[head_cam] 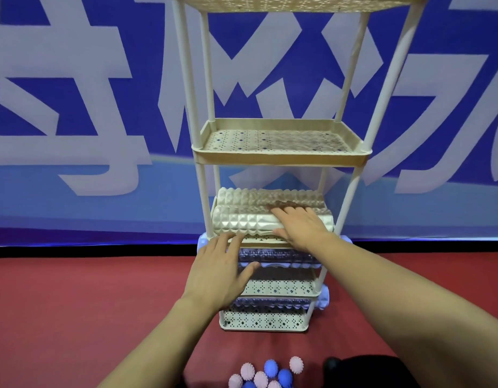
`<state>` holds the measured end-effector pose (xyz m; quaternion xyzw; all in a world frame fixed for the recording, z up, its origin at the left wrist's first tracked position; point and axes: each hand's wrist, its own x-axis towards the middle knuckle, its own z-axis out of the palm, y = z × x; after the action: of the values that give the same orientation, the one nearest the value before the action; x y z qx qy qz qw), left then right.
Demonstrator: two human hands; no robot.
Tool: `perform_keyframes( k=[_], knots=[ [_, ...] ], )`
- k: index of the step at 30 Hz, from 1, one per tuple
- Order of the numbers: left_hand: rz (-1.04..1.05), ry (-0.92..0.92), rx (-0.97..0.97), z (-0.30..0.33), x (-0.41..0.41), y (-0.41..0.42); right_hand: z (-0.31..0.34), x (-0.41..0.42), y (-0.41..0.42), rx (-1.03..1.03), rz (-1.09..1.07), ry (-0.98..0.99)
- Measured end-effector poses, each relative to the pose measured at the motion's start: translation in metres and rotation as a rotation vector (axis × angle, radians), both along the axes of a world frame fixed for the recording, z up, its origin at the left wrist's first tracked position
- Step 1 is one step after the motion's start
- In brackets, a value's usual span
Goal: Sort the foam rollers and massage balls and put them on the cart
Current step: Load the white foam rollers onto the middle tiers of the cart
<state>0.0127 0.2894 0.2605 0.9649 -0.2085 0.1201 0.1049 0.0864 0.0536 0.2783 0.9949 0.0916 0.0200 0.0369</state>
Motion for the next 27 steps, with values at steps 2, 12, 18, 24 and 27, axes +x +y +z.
perform_keyframes(
  k=[2,12,18,24,27],
  knots=[
    [-0.013,0.008,-0.003,0.002,-0.002,-0.007,-0.001,-0.01,-0.008,0.056,0.038,-0.051],
    [-0.21,0.035,-0.009,0.007,-0.037,-0.111,-0.037,-0.152,-0.125,0.256,-0.067,-0.149],
    [-0.419,0.118,-0.039,-0.01,-0.085,-0.224,-0.105,-0.249,-0.214,0.26,-0.351,0.107],
    [-0.558,0.271,-0.076,-0.041,-0.125,-0.333,-0.201,-0.326,-0.27,0.428,-0.63,0.353],
    [-0.582,0.408,-0.047,-0.07,-0.138,-0.366,-0.248,-0.348,-0.284,0.523,-0.783,0.452]
  ],
)
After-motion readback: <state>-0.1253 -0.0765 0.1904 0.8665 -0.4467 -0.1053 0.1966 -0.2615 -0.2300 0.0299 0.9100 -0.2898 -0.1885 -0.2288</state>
